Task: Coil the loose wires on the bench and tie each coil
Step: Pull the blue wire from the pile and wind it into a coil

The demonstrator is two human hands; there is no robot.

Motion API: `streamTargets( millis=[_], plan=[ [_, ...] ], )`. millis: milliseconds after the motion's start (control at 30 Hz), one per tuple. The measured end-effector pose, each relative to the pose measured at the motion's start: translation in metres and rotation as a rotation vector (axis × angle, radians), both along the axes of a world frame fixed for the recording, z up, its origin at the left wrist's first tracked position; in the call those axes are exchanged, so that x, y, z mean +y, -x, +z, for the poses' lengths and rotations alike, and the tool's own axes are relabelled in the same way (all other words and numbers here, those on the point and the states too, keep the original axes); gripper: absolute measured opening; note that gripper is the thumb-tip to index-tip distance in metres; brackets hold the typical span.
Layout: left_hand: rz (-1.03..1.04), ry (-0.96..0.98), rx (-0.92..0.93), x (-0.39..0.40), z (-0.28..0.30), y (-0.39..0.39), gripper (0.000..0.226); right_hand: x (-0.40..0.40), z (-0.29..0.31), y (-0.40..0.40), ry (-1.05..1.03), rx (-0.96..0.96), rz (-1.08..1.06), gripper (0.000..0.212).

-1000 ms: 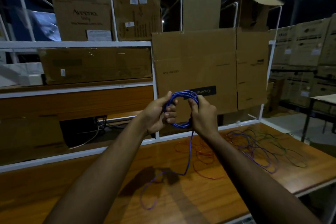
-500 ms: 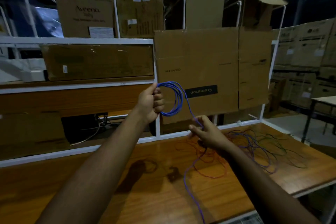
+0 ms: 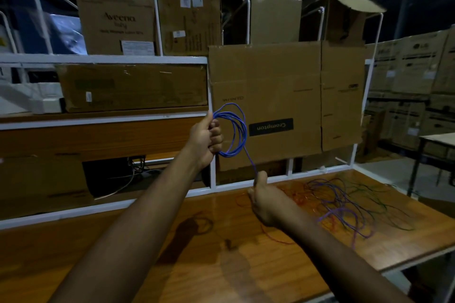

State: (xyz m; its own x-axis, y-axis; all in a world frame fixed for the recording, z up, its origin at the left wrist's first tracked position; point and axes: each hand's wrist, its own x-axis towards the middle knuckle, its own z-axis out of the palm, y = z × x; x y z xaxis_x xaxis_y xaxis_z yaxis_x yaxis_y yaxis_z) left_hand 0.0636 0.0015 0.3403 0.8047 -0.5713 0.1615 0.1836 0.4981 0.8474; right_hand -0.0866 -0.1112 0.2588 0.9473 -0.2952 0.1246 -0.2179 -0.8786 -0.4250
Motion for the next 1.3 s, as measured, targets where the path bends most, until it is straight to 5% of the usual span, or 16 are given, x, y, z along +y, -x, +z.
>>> streamTargets(
  millis=[100, 267, 500, 700, 800, 867, 1000, 1300],
  plan=[
    [-0.011, -0.019, -0.027, 0.0, -0.003, -0.001, 0.041, 0.013, 0.026, 0.011, 0.479, 0.133, 0.104, 0.028],
    [-0.016, -0.06, -0.022, -0.002, -0.011, 0.001, 0.041, 0.03, 0.066, 0.012, 0.688, 0.106, 0.404, 0.014],
    [-0.079, -0.092, 0.009, -0.009, -0.016, 0.008, 0.041, 0.03, 0.087, 0.007, 0.275, -0.193, 0.759, 0.023],
    [-0.186, -0.134, -0.065, -0.001, -0.025, 0.019, 0.04, -0.003, 0.094, -0.023, -0.037, -0.65, 0.259, 0.018],
    [-0.29, -0.087, 0.004, 0.0, -0.017, 0.022, 0.041, -0.018, 0.091, -0.036, 0.106, -0.74, -0.032, 0.037],
    [-0.35, -0.087, 0.01, 0.002, -0.014, 0.019, 0.043, -0.022, 0.088, -0.04, 0.102, -0.739, -0.114, 0.044],
    [-0.407, -0.154, -0.047, 0.007, -0.01, 0.015, 0.045, -0.024, 0.082, -0.041, -0.055, -0.502, 0.043, 0.048],
    [-0.34, -0.224, -0.051, 0.006, -0.013, 0.019, 0.04, -0.029, 0.072, -0.04, -0.637, -0.526, 0.167, 0.046]
  ],
)
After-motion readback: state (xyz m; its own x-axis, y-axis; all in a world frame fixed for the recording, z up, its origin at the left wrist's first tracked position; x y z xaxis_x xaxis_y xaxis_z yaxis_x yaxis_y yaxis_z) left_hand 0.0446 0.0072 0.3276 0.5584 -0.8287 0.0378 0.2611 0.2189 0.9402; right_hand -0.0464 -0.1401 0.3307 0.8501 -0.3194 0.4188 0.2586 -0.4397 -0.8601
